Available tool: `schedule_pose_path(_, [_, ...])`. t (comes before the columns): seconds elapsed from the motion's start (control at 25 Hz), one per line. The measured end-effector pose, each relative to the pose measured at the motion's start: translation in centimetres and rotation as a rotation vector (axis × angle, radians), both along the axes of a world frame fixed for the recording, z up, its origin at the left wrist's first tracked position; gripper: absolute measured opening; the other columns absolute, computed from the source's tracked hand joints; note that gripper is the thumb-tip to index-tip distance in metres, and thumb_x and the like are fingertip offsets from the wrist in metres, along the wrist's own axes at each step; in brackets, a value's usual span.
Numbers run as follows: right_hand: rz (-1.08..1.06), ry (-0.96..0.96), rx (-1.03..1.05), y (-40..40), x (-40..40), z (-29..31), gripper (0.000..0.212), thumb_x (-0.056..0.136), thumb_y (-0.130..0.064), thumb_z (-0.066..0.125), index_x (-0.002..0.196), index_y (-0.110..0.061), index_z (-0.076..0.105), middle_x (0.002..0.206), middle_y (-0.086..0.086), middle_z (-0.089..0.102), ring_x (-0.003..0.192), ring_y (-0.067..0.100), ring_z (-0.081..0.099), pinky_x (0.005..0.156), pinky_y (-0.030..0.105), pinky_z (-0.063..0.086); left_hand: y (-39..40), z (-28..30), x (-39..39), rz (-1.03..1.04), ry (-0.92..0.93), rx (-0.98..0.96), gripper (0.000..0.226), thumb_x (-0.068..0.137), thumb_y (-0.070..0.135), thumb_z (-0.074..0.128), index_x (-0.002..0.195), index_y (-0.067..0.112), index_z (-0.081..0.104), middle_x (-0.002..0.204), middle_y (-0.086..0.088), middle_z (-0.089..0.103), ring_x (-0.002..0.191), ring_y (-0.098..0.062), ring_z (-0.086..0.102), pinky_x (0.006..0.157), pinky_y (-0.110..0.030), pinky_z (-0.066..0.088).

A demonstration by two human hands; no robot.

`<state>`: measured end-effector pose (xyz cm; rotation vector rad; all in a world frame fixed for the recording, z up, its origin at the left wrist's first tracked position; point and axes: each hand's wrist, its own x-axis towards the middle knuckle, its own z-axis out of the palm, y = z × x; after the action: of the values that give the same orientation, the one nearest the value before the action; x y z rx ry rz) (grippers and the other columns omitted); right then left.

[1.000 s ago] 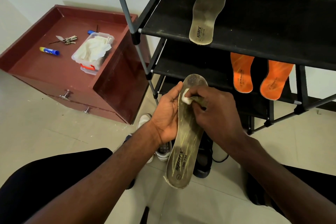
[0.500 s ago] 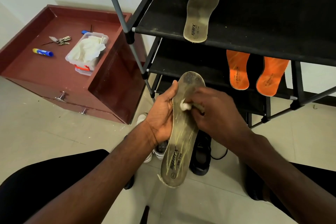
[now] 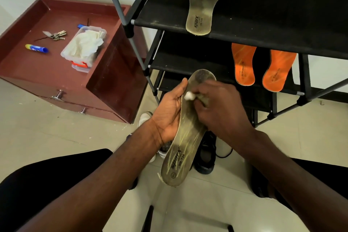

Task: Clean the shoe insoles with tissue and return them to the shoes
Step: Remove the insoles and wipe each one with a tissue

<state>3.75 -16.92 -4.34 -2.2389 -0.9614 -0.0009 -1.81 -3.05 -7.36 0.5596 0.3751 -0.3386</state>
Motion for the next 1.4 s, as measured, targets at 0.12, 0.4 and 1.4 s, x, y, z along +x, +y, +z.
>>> schedule_pose_path(0.12, [0.011, -0.015, -0.103, -0.5, -0.1, -0.2, 0.021, 0.088, -0.013, 0.074, 0.109, -0.016, 0.078, 0.102, -0.001, 0.074, 0.094, 0.019, 0.064, 0.078, 0.031, 0.047, 0.1, -0.3, -0.3, -0.013, 0.008, 0.010, 0.062, 0.109, 0.056, 0.035, 0.116, 0.010, 0.077, 0.110, -0.011, 0.077, 0.104, -0.025, 0.073, 0.101, -0.044, 0.054])
schedule_pose_path(0.4, [0.151, 0.101, -0.136, -0.5, -0.7, 0.1, 0.020, 0.088, -0.019, 0.076, 0.107, -0.024, 0.078, 0.100, -0.011, 0.073, 0.095, 0.011, 0.064, 0.077, 0.032, 0.052, 0.3, -0.4, -0.2, 0.005, 0.008, 0.016, 0.063, 0.109, 0.055, 0.036, 0.137, 0.006, 0.064, 0.130, -0.017, 0.070, 0.122, -0.030, 0.066, 0.110, -0.045, 0.049])
schedule_pose_path(1.4, [0.066, -0.029, -0.136, -1.4, 0.7, -0.9, 0.023, 0.087, -0.024, 0.076, 0.110, -0.029, 0.079, 0.103, -0.014, 0.075, 0.092, 0.014, 0.052, 0.082, 0.041, 0.046, -0.1, -0.7, -0.6, 0.002, 0.012, -0.026, 0.059, 0.109, 0.054, 0.037, 0.131, 0.008, 0.066, 0.117, -0.015, 0.073, 0.106, -0.028, 0.071, 0.091, -0.043, 0.060])
